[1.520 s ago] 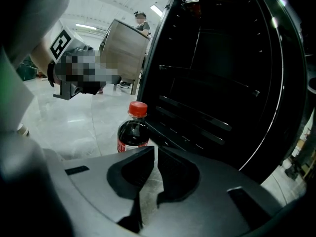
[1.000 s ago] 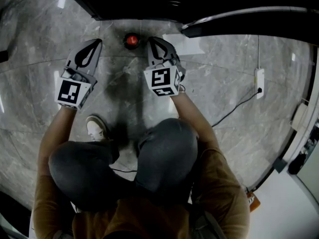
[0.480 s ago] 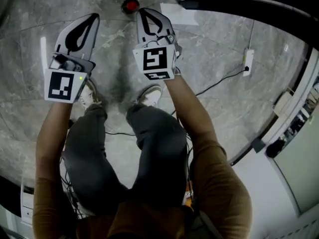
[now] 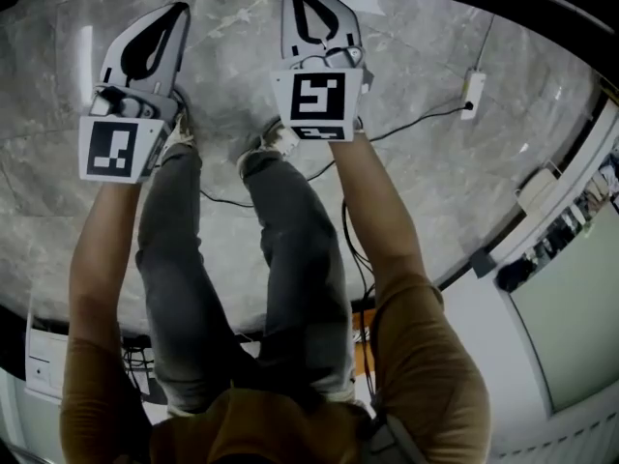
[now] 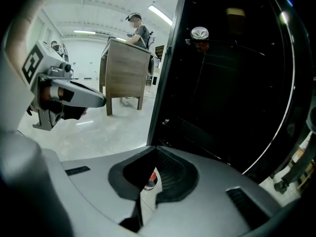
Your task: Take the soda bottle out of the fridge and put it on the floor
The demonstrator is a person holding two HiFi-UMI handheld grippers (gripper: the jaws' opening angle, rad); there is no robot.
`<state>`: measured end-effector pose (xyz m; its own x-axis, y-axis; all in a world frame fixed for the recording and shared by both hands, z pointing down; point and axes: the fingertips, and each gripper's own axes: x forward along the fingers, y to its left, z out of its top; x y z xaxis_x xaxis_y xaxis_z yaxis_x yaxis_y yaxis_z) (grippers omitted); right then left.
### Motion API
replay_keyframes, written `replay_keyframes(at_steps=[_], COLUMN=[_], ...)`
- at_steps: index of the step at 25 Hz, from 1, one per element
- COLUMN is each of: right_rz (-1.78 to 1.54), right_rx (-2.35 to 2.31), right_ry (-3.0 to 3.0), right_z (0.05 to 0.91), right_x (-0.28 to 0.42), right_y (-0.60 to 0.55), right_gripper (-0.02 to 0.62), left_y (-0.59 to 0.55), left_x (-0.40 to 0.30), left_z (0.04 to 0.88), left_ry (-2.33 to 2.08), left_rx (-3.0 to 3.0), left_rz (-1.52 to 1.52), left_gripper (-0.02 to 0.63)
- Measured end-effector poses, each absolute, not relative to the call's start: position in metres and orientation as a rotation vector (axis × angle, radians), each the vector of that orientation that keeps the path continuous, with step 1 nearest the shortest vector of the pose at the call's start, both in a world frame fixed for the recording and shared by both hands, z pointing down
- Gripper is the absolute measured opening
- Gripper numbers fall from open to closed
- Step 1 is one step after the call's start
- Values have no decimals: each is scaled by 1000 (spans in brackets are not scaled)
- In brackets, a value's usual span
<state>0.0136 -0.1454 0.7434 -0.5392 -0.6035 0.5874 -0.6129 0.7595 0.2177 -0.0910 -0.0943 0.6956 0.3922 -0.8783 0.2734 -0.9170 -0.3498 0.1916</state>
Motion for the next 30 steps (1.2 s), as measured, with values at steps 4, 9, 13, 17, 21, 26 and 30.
replay_keyframes(at_steps=[4,9,13,17,21,26,30], right_rz=[22,30,27,34,48,52,79], right_rx=[895,887,903,913,930,951,1012], right_ry=[-2288,-2297,-2309,-2315,-2324,-2349,-2375], right_z=[696,630,570,516,464,384,324], right_x=[18,18,20,17,14,15,20], right_y=[-132,-127,-130,-123,-104,-88,-81], right_gripper=[2,2,2,2,2,2,2], left_y=[-85,-85,-87,-83,-63,-39,-32], left_x=[-93,-87,-77,-77,-76,-70,-64], left_z=[650,582,530,477,432,372,320], left_ry=[-1584,-1586,-1591,-1606,-1598,-1585,-1589], left_rx=[2309,2326,2309,2299,2294,2246,2253], left_rz=[174,183,152,119,123,144,123], left_gripper=[2,2,2,2,2,2,2])
